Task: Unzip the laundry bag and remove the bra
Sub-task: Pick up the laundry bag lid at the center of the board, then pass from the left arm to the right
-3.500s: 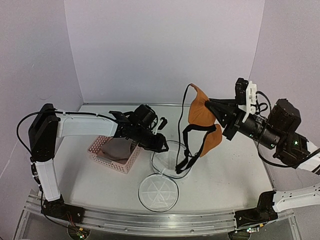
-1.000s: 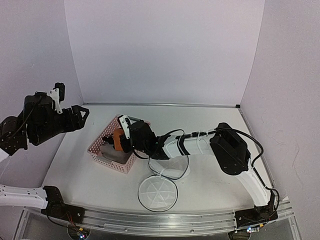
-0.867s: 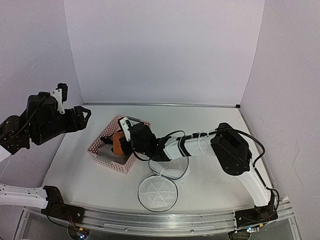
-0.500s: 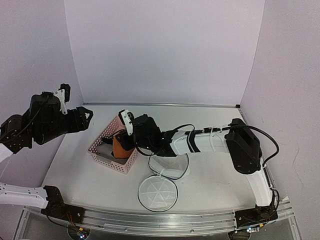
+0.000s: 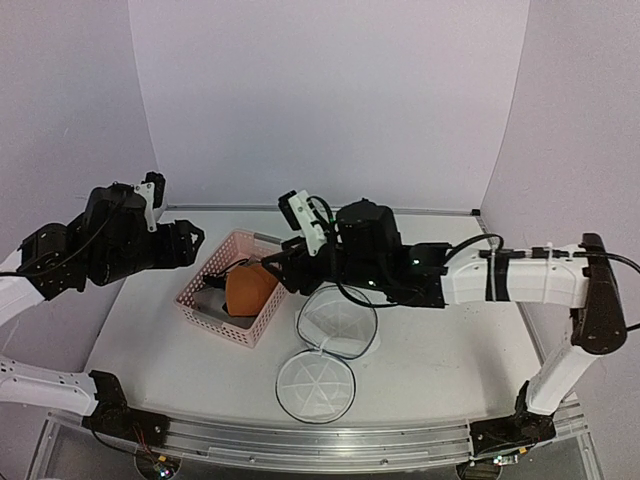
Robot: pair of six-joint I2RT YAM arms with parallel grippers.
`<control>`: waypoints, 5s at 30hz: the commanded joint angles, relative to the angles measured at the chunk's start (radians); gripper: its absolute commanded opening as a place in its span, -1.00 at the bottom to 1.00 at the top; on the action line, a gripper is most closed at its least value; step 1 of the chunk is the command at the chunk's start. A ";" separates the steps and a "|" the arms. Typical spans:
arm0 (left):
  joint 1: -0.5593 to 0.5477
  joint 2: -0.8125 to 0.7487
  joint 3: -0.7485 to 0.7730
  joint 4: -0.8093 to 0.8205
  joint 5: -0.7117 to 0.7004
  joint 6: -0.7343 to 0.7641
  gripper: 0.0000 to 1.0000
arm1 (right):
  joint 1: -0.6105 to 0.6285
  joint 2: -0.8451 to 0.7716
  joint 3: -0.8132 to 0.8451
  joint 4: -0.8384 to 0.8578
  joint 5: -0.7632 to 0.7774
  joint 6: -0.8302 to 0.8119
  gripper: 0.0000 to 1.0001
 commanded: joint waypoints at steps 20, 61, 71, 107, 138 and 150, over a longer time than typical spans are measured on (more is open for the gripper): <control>-0.002 0.329 -0.025 0.297 0.544 0.026 0.50 | 0.291 -0.745 -0.839 -0.016 0.059 -0.593 0.38; -0.062 0.814 -0.105 0.425 0.859 -0.030 0.43 | 0.547 -0.034 -0.828 0.341 0.668 -1.028 0.45; -0.063 0.853 -0.115 0.472 0.936 -0.035 0.18 | 0.546 0.050 -0.815 0.428 0.672 -1.023 0.33; -0.027 0.702 -0.153 0.652 1.095 -0.177 -1.00 | 0.546 -0.130 -0.909 0.562 0.696 -0.888 0.28; 0.110 0.510 -0.307 0.983 1.172 -0.597 -1.00 | 0.548 0.163 -0.784 1.254 0.935 -1.051 0.71; 0.110 0.484 -0.344 1.007 1.179 -0.617 -1.00 | 0.511 0.241 -0.718 1.347 0.968 -1.149 0.44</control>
